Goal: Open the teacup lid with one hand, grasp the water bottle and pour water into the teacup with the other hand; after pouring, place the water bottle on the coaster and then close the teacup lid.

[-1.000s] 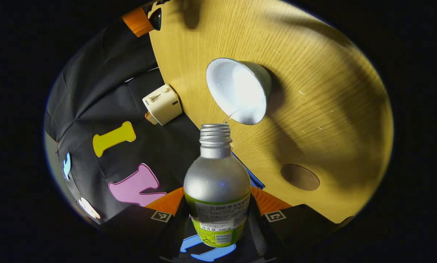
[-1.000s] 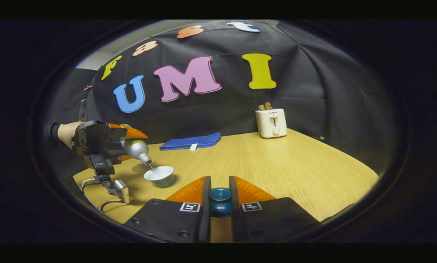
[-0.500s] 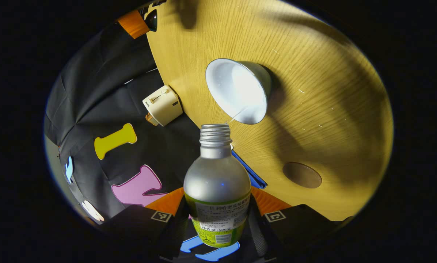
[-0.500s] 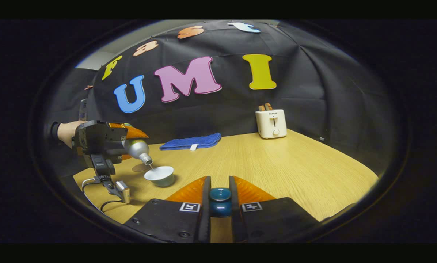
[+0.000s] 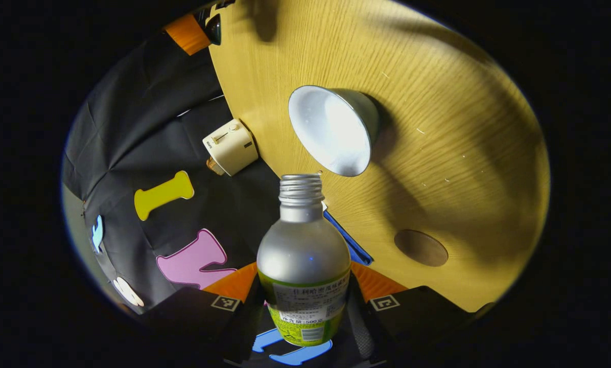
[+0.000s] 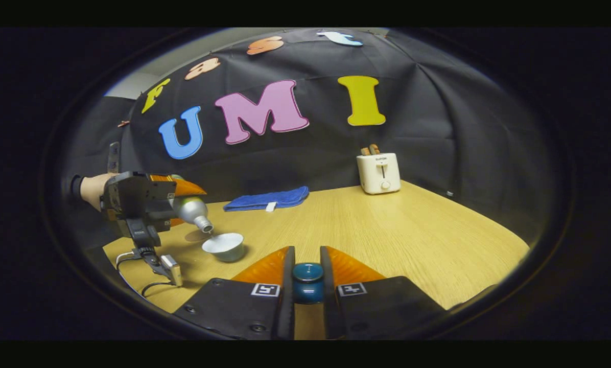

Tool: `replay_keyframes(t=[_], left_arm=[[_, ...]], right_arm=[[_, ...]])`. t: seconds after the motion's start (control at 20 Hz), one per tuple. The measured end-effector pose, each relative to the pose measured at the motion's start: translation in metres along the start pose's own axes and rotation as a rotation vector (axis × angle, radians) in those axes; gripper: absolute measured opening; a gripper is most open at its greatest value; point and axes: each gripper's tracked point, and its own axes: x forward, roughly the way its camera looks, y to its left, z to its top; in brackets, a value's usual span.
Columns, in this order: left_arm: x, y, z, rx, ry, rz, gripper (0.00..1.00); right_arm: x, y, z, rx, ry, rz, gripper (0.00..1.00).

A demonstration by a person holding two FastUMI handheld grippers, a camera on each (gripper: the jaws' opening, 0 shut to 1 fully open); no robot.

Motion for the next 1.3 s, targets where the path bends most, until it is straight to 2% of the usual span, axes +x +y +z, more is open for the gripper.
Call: replay_keyframes(t=[0.2,0.3,0.4,0.5,0.55,0.6,0.65,0.75,0.8,0.85,1.0,1.1,1.15,1.2,1.3], left_arm=[[0.001,-0.015,0.007,-0.083,-0.031,-0.017,0.77],[0.001,-0.013,0.009,-0.129,-0.051,0.012,0.77],[-0.001,-0.018,0.010,-0.237,-0.074,0.012,0.76],[-0.005,-0.021,0.006,-0.395,-0.099,0.013,0.76],[-0.009,-0.018,0.002,-0.466,-0.109,0.030,0.76],[-0.015,-0.014,-0.003,-0.542,-0.119,0.051,0.77],[-0.020,-0.012,-0.006,-0.635,-0.132,0.057,0.76],[-0.028,-0.013,-0.013,-0.858,-0.161,0.052,0.77],[-0.033,-0.010,-0.022,-0.970,-0.171,0.056,0.77],[-0.035,-0.007,-0.029,-1.077,-0.176,0.060,0.77],[-0.044,-0.004,-0.062,-1.415,-0.192,0.110,0.76],[-0.049,-0.003,-0.080,-1.596,-0.212,0.150,0.76],[-0.048,-0.001,-0.092,-1.707,-0.231,0.187,0.76],[-0.046,0.003,-0.099,-1.792,-0.255,0.201,0.76],[-0.032,0.011,-0.109,-1.949,-0.313,0.219,0.76]], right_arm=[[-0.002,-0.001,0.004,-0.006,-0.008,-0.006,0.26],[-0.002,-0.001,0.007,-0.004,-0.015,-0.012,0.26],[-0.003,-0.001,0.011,0.001,-0.023,-0.018,0.26],[-0.002,0.000,0.015,-0.002,-0.027,-0.023,0.26],[-0.002,-0.001,0.016,-0.007,-0.026,-0.028,0.31],[-0.001,-0.001,0.018,-0.013,-0.029,-0.034,0.27],[0.000,-0.001,0.020,-0.014,-0.031,-0.040,0.26],[0.002,0.002,0.026,-0.005,-0.039,-0.041,0.26],[0.003,0.005,0.029,0.001,-0.044,-0.039,0.22],[0.004,0.008,0.032,0.002,-0.050,-0.037,0.26],[0.006,0.017,0.041,-0.024,-0.077,-0.035,0.26],[0.008,0.029,0.044,-0.027,-0.083,-0.014,0.26],[0.011,0.037,0.046,-0.024,-0.084,0.000,0.22],[0.015,0.040,0.048,-0.020,-0.090,0.004,0.26],[0.025,0.051,0.053,0.001,-0.103,0.020,0.26]])
